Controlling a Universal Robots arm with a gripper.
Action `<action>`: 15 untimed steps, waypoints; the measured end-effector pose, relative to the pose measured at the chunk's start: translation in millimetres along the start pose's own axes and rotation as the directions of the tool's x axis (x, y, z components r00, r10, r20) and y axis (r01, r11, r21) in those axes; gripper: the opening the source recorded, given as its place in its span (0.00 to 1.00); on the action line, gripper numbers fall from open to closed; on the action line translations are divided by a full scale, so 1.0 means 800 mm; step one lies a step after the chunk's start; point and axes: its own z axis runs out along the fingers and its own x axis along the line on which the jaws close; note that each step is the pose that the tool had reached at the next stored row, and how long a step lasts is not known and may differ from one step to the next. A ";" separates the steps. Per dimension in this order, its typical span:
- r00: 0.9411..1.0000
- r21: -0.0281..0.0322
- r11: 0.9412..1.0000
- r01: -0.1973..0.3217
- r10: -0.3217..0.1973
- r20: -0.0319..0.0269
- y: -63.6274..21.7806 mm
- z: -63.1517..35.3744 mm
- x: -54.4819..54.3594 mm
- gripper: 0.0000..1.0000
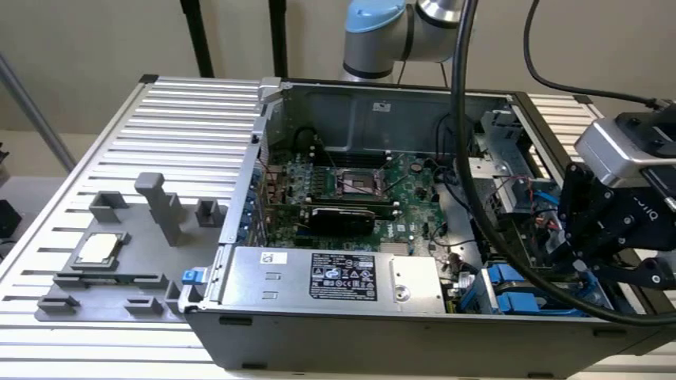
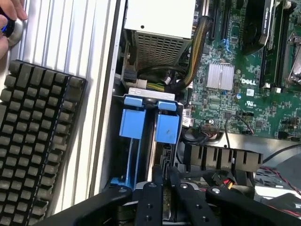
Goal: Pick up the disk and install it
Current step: 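Insert the first disk wire, then insert the second disk wire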
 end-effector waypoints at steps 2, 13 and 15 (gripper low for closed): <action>1.000 0.001 1.000 -0.015 0.015 0.001 0.002 0.001 0.000 0.00; 0.996 0.005 0.996 -0.095 0.095 0.007 0.003 0.004 -0.002 0.00; 0.995 0.005 0.995 -0.102 0.102 0.005 0.003 0.004 -0.004 0.00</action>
